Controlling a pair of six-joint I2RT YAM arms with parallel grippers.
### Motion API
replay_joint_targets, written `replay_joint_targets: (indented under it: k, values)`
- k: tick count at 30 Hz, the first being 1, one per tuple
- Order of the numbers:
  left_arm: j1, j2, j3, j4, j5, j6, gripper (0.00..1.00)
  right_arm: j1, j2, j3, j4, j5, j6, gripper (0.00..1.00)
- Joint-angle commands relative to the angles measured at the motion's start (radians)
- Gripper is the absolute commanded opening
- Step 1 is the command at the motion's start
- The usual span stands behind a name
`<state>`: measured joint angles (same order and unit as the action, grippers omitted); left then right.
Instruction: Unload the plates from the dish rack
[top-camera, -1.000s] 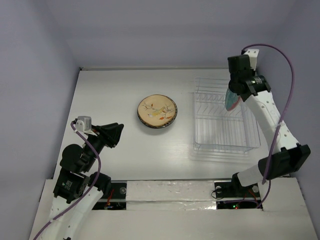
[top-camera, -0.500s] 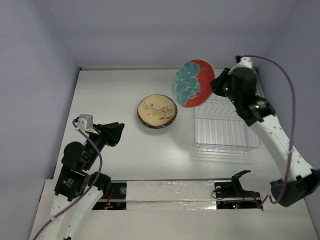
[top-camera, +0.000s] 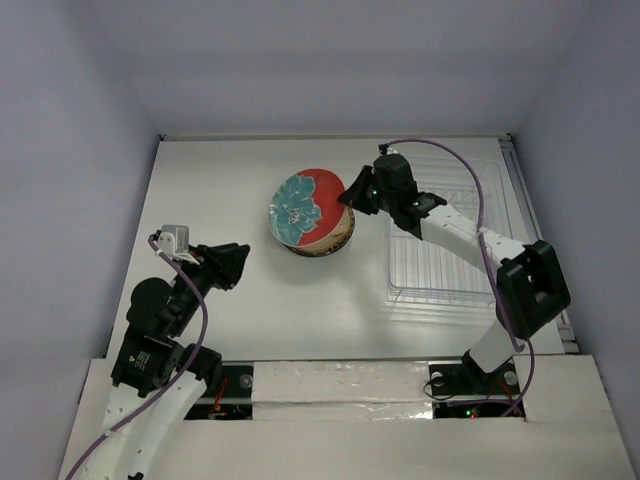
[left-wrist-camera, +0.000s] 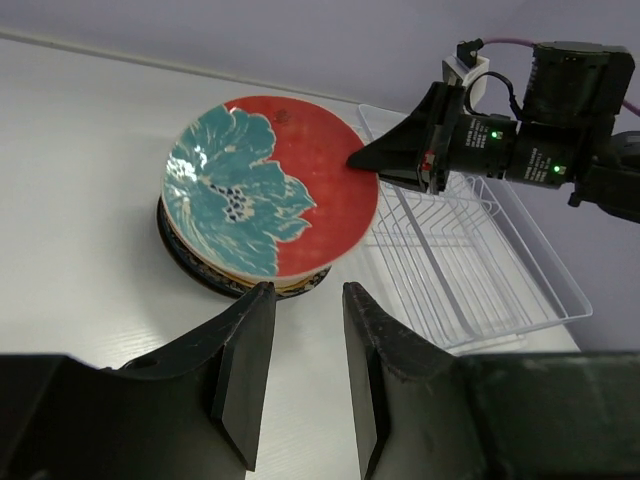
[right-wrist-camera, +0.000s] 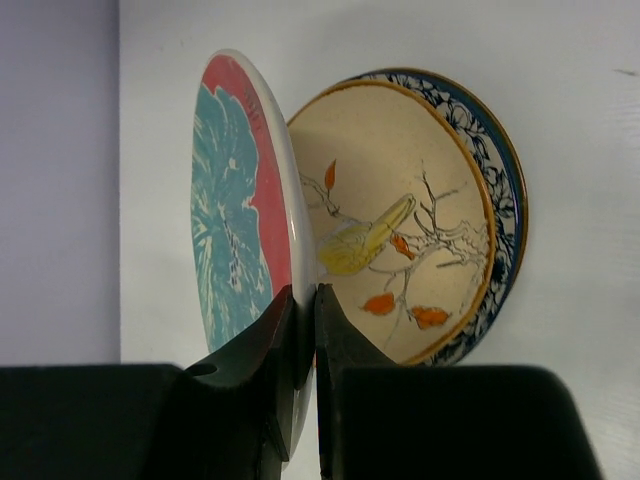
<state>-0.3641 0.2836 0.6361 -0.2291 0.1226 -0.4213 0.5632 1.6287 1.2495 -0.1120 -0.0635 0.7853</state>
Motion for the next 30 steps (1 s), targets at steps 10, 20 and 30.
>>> replay_joint_targets:
  k: [10,20,30]
  values:
    - [0.016,0.022,0.007,0.047,0.017,0.006,0.3,-0.011,0.069,-0.114,0.498,-0.048,0.203,0.0]
    - [0.034,0.023,0.007,0.05,0.026,0.006,0.3,0.007,0.069,-0.214,0.473,-0.018,0.163,0.42]
    - [0.044,0.028,0.007,0.053,0.04,0.007,0.31,0.047,0.022,-0.188,0.259,0.123,0.013,0.92]
